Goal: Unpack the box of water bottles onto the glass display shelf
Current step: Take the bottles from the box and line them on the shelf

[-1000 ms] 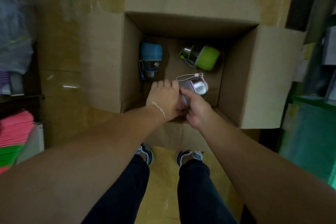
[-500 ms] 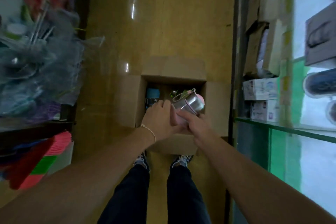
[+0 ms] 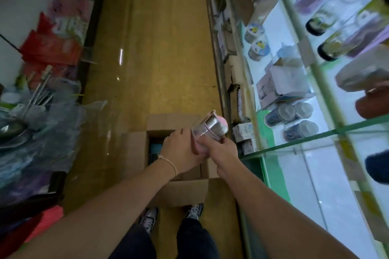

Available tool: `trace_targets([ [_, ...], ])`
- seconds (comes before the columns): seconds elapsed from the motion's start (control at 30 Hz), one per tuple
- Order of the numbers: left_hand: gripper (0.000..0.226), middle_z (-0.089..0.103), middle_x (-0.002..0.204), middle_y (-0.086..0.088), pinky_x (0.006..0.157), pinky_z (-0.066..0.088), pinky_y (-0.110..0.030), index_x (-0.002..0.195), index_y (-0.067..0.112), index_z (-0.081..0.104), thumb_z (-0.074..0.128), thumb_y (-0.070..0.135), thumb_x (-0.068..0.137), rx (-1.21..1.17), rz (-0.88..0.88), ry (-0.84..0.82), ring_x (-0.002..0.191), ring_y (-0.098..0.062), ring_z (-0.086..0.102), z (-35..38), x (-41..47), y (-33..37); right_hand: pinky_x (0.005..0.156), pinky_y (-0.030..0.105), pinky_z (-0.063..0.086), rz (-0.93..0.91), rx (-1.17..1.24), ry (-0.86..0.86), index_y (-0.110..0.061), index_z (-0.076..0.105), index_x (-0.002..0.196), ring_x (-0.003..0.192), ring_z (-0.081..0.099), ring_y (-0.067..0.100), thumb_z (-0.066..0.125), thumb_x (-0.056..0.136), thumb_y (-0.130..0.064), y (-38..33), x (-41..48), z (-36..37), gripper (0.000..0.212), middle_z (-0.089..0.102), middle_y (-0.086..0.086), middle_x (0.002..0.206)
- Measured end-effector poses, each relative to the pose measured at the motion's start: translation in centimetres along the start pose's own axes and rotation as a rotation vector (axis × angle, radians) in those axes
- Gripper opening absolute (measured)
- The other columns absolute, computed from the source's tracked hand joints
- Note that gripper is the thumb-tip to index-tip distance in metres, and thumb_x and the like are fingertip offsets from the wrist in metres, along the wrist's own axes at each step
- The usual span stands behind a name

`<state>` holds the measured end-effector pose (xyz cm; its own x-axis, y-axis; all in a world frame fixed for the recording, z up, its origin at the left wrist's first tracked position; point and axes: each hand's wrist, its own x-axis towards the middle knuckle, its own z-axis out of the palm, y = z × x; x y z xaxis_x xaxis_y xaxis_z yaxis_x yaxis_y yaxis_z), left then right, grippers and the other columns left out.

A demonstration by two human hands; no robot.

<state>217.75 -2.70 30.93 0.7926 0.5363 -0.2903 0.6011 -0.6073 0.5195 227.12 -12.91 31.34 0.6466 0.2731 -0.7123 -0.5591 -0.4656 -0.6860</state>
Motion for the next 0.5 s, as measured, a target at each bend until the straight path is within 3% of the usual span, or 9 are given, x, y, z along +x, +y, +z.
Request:
trace_targets([
  [0.2, 0.071, 0.055, 0.105, -0.003, 0.083, 0.051, -0.038, 0.115, 0.017, 0.054, 0.068, 0.068, 0.07, 0.021, 0.26, 0.057, 0.099, -0.02, 0.055, -6.8, -2.1, 2.6, 0.08, 0.039, 0.062, -0.137, 0.087, 0.103, -0.023, 0.067, 0.107, 0.089, 0.073, 0.017, 0.094, 0.039, -0.039, -4.1, -6.2, 0.2, 0.075, 0.076, -0.002, 0.098],
  [0.4, 0.083, 0.044, 0.09, 0.004, 0.07, 0.044, -0.031, 0.108, 0.018, 0.054, 0.058, 0.082, 0.056, 0.007, 0.371, 0.138, 0.091, -0.017, 0.054, -11.8, -3.5, 6.1, 0.078, 0.04, 0.062, -0.334, 0.138, 0.227, -0.018, 0.072, 0.101, 0.081, 0.076, 0.017, 0.093, 0.034, -0.04, -8.0, -12.5, -1.1, 0.073, 0.078, -0.001, 0.089],
  [0.5, 0.078, 0.044, 0.094, 0.005, 0.066, 0.041, -0.029, 0.106, 0.019, 0.05, 0.073, 0.074, 0.056, -0.084, 0.44, 0.169, 0.089, -0.014, 0.051, -13.5, -4.7, 8.8, 0.079, 0.038, 0.062, -0.421, 0.149, 0.321, -0.019, 0.073, 0.098, 0.08, 0.075, 0.013, 0.089, 0.032, -0.044, -9.5, -16.1, -2.8, 0.073, 0.077, -0.004, 0.087],
])
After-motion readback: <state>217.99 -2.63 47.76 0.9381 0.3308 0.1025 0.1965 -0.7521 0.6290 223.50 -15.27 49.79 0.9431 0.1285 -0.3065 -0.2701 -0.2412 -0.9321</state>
